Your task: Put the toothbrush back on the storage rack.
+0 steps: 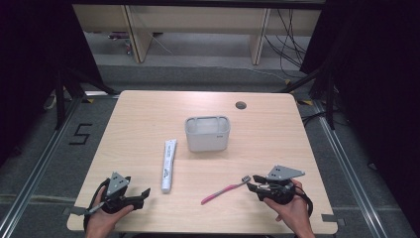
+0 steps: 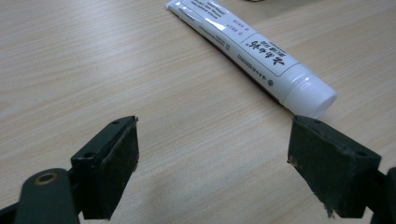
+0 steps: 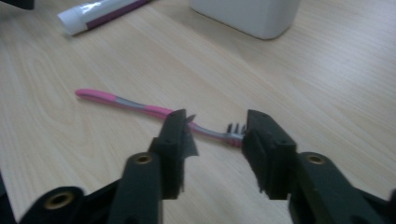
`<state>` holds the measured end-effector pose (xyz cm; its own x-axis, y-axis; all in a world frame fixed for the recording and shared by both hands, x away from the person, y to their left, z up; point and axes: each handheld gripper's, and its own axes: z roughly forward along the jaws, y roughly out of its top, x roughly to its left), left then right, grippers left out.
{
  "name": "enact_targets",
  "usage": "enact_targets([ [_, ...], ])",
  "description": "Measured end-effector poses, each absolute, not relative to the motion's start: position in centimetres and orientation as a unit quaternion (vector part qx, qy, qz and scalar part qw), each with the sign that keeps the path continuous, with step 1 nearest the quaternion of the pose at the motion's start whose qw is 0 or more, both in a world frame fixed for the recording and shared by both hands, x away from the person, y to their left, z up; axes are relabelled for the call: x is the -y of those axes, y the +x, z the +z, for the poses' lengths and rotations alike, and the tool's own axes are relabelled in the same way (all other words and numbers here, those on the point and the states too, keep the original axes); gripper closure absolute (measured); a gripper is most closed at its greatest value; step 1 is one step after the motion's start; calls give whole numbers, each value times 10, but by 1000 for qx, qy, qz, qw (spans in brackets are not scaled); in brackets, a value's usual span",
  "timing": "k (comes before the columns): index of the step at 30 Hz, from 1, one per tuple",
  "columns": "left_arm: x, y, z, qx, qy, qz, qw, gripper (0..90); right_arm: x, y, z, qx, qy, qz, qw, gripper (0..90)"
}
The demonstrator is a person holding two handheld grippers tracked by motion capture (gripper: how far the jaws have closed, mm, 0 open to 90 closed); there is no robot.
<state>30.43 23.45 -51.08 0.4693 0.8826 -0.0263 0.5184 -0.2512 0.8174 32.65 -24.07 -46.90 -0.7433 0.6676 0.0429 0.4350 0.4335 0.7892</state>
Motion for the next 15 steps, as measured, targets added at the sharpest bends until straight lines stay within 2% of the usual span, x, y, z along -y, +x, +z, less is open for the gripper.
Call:
enact_targets([
  [1,-234,304,-511,-462,758,227,401,160,241,326,-469,-835,330,417,139,663],
  [4,-235,304,-511,-464,757,228,399,161,229,326,-467,-843,315,416,131,764],
  [8,-235,304,-511,-466,756,227,400,160,217,326,-466,-847,305,415,130,842],
  [15,-235,304,-511,-466,755,227,402,161,195,330,-464,-856,281,417,121,900],
])
